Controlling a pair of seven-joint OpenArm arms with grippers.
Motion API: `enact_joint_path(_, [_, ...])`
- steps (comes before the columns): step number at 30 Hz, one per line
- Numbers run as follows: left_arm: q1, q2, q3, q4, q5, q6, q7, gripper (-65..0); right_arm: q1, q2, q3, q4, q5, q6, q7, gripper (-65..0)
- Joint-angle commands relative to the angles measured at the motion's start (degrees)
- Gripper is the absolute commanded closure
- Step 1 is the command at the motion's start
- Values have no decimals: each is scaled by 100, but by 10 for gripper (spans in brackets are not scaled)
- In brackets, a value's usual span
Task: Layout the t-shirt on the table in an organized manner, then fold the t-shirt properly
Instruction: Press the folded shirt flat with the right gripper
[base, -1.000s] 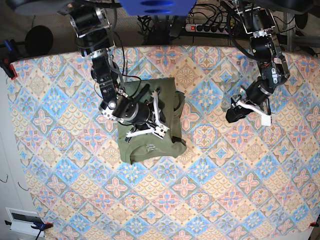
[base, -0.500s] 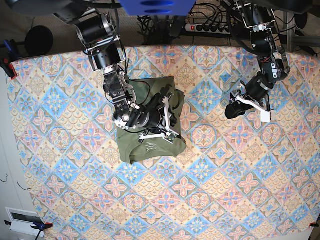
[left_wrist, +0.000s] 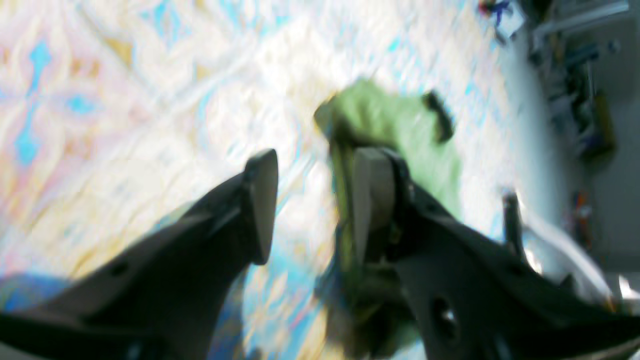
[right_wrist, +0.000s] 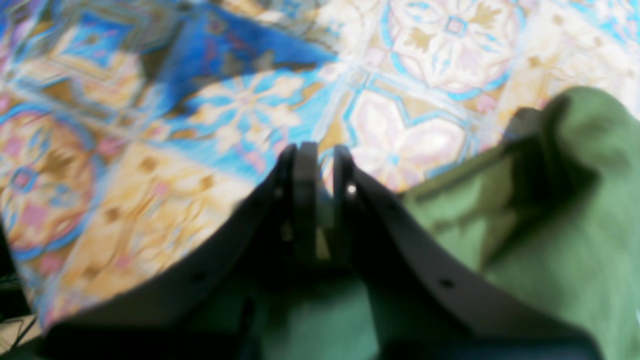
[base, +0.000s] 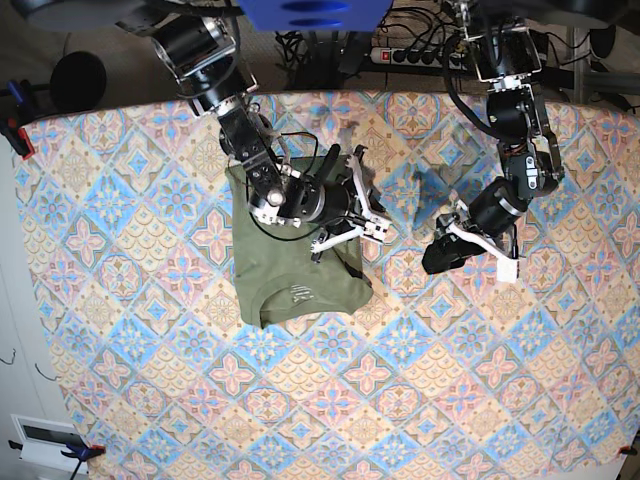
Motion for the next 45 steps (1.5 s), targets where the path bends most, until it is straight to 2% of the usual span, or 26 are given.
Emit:
enact_joint_path(1, [-293,104,29,-5,-46,-59,-90,-230,143,-42,172,387,122,-27,148,-51])
enact_joint_path(4, [-741,429,319,-418,218,-59,-90,-230,20,266,550,967,131,-27,-186,-51])
enact_joint_path(7, [-996,640,653,-673,358,-76,-90,-230,-305,503,700,1249,140,-27,-195,-51])
enact_joint_path(11, [-1365,1027,1067,-1086,710,-85,-107,-231,-657,574,920,1416,131,-27,-195,-51])
enact_joint_path(14, [-1585,1212,1568,-1481,1158,-76,-512,-231,-815,574,999,1363,122,-27,-204,-51])
enact_joint_path(19, [-1963,1194,2236,-2598,1642,-59,-1417,-231,-868,574,849,941,114,-27,-256,-51])
enact_joint_path(23, [-2218,1176,2324,-3486,1739,-59,-1954,-231,-885,574,638,396,114,-27,-247,-51])
enact_joint_path(26, [-2341,974,2341,-3670,1747,-59,-2279,-231,-894,574,630,185,114,-27,-247,-51])
enact_joint_path(31, [-2508,930,2333,-3811,1739,-59,-2578,-231,-903,609,427,176,114,-27,-397,-51])
enact_joint_path(36, [-2754,930,2333,-3829,1739,-59,-2666,-231,-868,741,-302,229,114,-27,-538,-51])
enact_joint_path(41, [-2745,904,2253,-3345,1668,-59,-2639,-231,-885,750,-293,563,105,-27,-520,-51])
enact_joint_path(45, [-2306,605,1875,-2352,1360,-59,-2235,-231,-877,802,-293,1328,105,-27,-555,-51])
